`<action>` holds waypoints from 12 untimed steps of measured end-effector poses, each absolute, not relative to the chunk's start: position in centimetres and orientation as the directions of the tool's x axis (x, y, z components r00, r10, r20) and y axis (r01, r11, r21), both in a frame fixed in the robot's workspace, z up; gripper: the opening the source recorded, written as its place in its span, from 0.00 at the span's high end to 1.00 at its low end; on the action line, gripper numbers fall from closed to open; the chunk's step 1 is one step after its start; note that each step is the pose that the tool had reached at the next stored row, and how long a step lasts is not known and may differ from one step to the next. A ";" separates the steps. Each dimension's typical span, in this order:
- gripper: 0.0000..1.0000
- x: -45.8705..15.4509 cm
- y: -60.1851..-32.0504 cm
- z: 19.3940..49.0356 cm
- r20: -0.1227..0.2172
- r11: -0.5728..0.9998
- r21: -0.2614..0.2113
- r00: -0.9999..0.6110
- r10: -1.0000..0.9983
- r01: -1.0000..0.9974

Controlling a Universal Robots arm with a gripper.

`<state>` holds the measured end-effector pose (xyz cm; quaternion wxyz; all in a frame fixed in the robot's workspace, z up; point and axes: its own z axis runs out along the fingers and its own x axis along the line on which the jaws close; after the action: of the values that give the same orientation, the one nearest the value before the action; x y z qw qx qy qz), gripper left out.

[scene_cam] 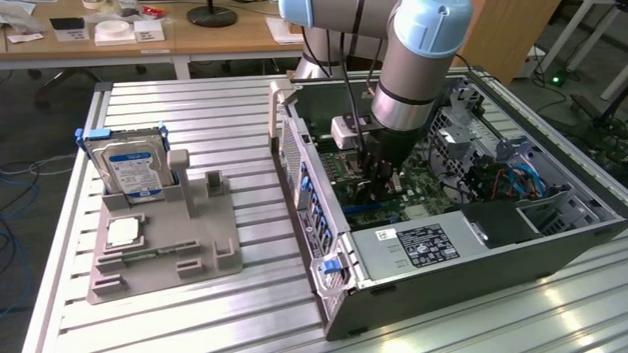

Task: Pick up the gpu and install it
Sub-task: 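Insert the gpu into the slot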

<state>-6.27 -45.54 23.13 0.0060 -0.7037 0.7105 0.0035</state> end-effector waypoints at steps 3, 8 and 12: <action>0.72 -6.3 -45.5 23.1 -0.014 0.010 -0.003 -0.010 -1.000 -1.000; 0.72 -6.3 -45.6 23.0 -0.014 0.012 -0.003 -0.011 -1.000 -1.000; 0.72 -6.3 -45.6 22.9 -0.014 0.013 -0.004 -0.013 -1.000 -1.000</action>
<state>-6.27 -45.61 22.91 0.0062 -0.7024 0.7117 0.0036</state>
